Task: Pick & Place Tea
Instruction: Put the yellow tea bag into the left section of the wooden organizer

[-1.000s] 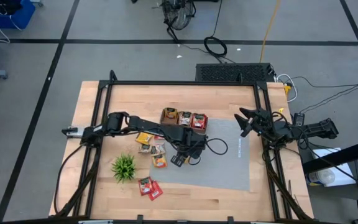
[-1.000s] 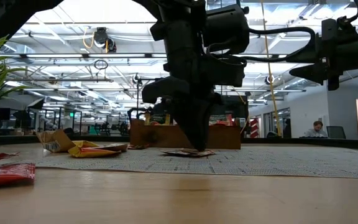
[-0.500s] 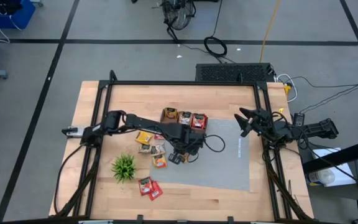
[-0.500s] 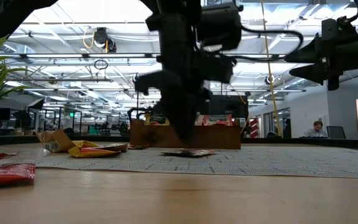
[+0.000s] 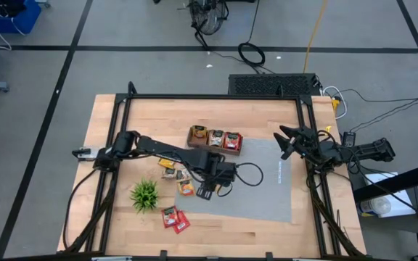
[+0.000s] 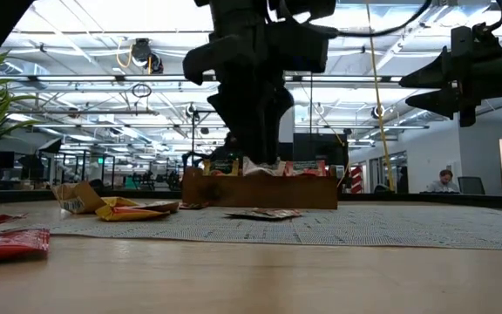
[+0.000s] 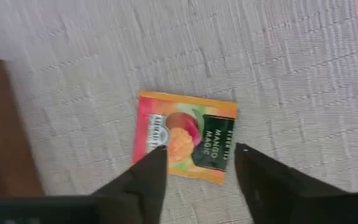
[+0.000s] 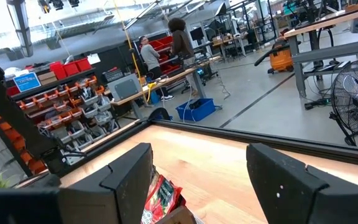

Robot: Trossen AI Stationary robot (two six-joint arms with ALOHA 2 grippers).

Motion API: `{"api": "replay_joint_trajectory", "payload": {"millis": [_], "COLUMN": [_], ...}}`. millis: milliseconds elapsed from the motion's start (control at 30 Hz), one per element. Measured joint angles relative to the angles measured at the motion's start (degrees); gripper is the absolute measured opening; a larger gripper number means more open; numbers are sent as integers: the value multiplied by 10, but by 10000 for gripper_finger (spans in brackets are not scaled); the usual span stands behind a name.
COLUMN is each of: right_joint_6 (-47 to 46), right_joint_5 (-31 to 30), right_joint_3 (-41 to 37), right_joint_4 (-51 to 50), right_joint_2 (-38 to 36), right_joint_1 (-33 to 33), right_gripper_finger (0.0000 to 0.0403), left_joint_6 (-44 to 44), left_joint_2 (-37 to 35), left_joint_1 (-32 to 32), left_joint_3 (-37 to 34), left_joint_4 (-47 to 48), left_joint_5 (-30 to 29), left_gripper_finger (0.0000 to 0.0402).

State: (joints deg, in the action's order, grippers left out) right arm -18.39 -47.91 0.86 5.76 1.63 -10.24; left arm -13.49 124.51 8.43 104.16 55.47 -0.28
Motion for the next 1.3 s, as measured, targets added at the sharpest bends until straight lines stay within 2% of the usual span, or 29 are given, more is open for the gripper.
{"api": "replay_joint_trajectory", "payload": {"millis": [167,333,700,1133,1200,1300], "right_joint_6": [0,0,0,0,0,0], "right_joint_5": [0,0,0,0,0,0], "right_joint_3": [0,0,0,0,0,0], "right_joint_4": [0,0,0,0,0,0], "right_joint_2": [0,0,0,0,0,0], "right_joint_1": [0,0,0,0,0,0], "right_gripper_finger": [242,242,242,242,242,242], "left_joint_6": [-36,-88,-129,-138,-138,-138], "left_joint_2": [-1,8,41,73,72,72], "left_joint_1": [-7,-29,-60,-54,-54,-54], "left_joint_3": [0,0,0,-1,-9,-15], "left_joint_4": [-4,-10,-18,-42,-51,-54], "left_joint_5": [-16,6,17,35,40,57], "left_gripper_finger": [264,283,244,239,225,182]}}
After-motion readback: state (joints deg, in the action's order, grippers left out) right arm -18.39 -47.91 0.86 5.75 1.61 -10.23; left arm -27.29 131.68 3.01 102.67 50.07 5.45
